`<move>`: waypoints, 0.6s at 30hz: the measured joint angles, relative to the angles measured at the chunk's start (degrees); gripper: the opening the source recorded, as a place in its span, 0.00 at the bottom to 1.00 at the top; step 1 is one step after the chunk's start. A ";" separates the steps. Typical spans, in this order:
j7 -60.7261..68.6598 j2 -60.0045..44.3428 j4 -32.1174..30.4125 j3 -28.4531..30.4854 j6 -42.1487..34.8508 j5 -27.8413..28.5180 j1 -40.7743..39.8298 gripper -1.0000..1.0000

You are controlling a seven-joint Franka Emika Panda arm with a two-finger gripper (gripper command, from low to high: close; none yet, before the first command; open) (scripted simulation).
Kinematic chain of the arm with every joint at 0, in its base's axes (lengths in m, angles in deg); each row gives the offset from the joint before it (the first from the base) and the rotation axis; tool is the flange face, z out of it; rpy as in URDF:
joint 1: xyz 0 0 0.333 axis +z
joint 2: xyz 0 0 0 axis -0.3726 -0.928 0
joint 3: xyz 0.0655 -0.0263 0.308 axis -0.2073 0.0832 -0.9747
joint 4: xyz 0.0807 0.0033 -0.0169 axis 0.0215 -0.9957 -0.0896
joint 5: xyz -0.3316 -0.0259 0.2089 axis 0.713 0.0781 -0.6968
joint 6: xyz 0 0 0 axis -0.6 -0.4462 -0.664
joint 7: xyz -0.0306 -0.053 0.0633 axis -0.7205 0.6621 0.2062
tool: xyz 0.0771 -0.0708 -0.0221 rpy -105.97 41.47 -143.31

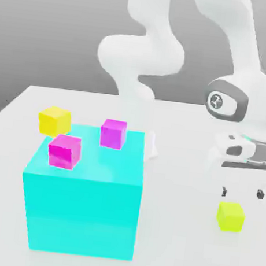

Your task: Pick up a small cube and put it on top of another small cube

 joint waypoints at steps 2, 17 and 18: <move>-4.01 -4.20 0.91 4.60 2.96 5.10 3.56 0.50; 3.42 2.76 -0.80 0.96 -1.64 -4.91 2.12 0.00; 5.69 4.94 -1.02 1.01 -3.44 -6.91 1.40 0.00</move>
